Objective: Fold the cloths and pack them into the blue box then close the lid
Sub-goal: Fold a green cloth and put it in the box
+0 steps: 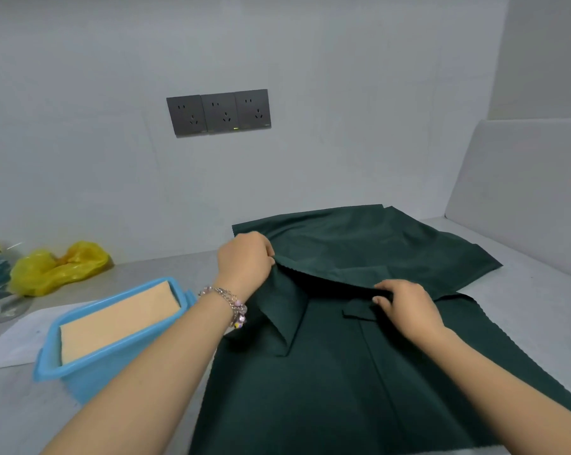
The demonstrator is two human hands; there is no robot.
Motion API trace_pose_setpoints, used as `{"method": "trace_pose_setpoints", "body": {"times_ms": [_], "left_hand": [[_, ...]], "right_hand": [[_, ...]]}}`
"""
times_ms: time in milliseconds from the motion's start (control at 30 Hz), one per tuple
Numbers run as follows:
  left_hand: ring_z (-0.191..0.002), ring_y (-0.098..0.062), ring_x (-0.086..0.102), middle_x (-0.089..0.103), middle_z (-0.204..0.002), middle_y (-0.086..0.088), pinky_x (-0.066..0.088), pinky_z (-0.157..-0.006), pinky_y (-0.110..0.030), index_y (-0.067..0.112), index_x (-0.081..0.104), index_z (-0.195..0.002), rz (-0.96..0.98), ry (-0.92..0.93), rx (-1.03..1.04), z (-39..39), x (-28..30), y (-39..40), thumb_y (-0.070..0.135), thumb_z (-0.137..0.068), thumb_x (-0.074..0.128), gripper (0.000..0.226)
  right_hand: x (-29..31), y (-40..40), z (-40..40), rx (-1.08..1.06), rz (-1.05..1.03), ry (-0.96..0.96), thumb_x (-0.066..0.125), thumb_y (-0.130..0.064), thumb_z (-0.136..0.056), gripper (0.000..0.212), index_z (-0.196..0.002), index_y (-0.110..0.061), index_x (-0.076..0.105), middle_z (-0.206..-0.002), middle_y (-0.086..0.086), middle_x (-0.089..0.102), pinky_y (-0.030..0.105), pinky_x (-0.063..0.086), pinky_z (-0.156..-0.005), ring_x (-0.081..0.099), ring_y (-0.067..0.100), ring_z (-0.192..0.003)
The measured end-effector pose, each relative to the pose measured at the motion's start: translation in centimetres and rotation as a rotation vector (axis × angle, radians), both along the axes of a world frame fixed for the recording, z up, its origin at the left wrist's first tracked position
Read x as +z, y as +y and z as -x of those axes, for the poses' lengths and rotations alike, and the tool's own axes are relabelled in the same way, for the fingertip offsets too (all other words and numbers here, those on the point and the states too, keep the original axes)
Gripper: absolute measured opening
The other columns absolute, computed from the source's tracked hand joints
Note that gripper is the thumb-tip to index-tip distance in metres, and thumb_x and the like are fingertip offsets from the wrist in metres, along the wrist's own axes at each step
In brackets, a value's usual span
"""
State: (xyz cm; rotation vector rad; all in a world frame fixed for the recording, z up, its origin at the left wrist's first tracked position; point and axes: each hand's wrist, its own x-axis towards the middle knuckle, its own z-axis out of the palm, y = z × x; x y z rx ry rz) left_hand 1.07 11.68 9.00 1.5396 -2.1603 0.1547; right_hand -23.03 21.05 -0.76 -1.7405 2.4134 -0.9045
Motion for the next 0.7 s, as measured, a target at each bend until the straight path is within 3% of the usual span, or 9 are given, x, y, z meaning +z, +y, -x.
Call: {"method": "trace_pose_setpoints", "body": {"times_ms": [133, 233, 333, 467, 533, 600, 633, 700], "left_hand": [[-0.093, -0.023, 0.063, 0.068, -0.100, 0.000, 0.043, -0.068, -0.025, 0.021, 0.071, -0.097, 0.057, -0.176, 0.101, 1.1, 2.2, -4.5, 0.012, -0.086, 0.060, 0.018], [-0.088, -0.025, 0.064, 0.066, -0.098, -0.005, 0.044, -0.064, -0.028, 0.013, 0.067, -0.093, 0.052, -0.248, 0.170, 2.4, 2.7, -8.3, 0.001, -0.084, 0.054, 0.020], [-0.084, -0.025, 0.063, 0.065, -0.096, -0.008, 0.042, -0.062, -0.027, 0.012, 0.055, -0.079, 0.027, -0.281, 0.192, 2.9, 1.8, -10.2, -0.009, -0.081, 0.047, 0.023], [-0.098, -0.025, 0.063, 0.060, -0.110, -0.012, 0.049, -0.075, -0.029, 0.005, 0.060, -0.103, -0.058, -0.224, 0.192, 4.6, -1.1, -15.2, -0.007, -0.086, 0.044, 0.026], [-0.104, -0.027, 0.060, 0.052, -0.121, -0.015, 0.048, -0.082, -0.031, 0.005, 0.054, -0.114, -0.154, -0.153, 0.163, 5.7, -3.2, -16.9, -0.001, -0.089, 0.044, 0.028], [-0.112, -0.032, 0.054, 0.038, -0.133, -0.019, 0.047, -0.090, -0.038, 0.007, 0.043, -0.127, -0.297, -0.080, 0.120, 6.7, -4.6, -17.1, 0.013, -0.092, 0.045, 0.036], [-0.117, -0.034, 0.050, 0.030, -0.141, -0.022, 0.046, -0.094, -0.041, 0.009, 0.036, -0.134, -0.373, -0.064, 0.105, 7.5, -6.4, -18.0, 0.022, -0.094, 0.045, 0.043], [-0.131, -0.038, 0.035, 0.007, -0.153, -0.023, 0.037, -0.103, -0.048, 0.014, 0.022, -0.145, -0.469, -0.019, 0.078, 8.2, -7.9, -18.1, 0.041, -0.096, 0.040, 0.058]], "right_hand": [[2.2, -3.8, 1.3, -0.058, 0.206, 0.220, 0.060, -0.023, -0.088, 0.017, -0.099, -0.019, 0.073, -0.101, -0.001, 0.069, 0.032, 0.044, -0.074, 0.057, 0.026, -0.096], [3.7, -8.3, 2.1, -0.041, 0.336, 0.336, 0.064, -0.019, -0.086, 0.014, -0.094, -0.015, 0.076, -0.111, 0.008, 0.069, 0.038, 0.039, -0.093, 0.053, 0.035, -0.111], [4.7, -11.5, 2.3, -0.059, 0.184, 0.539, 0.052, -0.027, -0.093, 0.022, -0.102, -0.023, 0.072, -0.137, 0.009, 0.052, 0.044, 0.007, -0.116, 0.030, 0.033, -0.136], [4.9, -17.7, 3.4, -0.076, -0.038, 0.779, 0.043, -0.025, -0.095, 0.026, -0.110, -0.028, 0.064, -0.151, 0.008, 0.032, 0.050, -0.017, -0.112, 0.009, 0.030, -0.145], [3.7, -20.3, 4.1, -0.132, -0.084, 0.853, 0.039, -0.022, -0.095, 0.039, -0.133, -0.024, 0.047, -0.157, 0.012, 0.012, 0.054, -0.024, -0.106, -0.004, 0.033, -0.145], [2.6, -21.1, 4.0, -0.150, -0.119, 0.852, 0.034, -0.021, -0.096, 0.050, -0.146, -0.020, 0.027, -0.158, 0.012, 0.004, 0.055, -0.024, -0.105, -0.007, 0.031, -0.145], [0.8, -22.0, 3.9, -0.108, -0.112, 0.832, 0.036, -0.022, -0.096, 0.050, -0.145, -0.019, 0.030, -0.157, 0.012, 0.010, 0.054, -0.020, -0.108, -0.001, 0.030, -0.145], [-0.3, -21.7, 3.0, -0.004, -0.012, 0.747, 0.056, -0.025, -0.088, 0.041, -0.128, -0.019, 0.056, -0.145, 0.012, 0.042, 0.053, 0.000, -0.114, 0.030, 0.029, -0.138]]}}
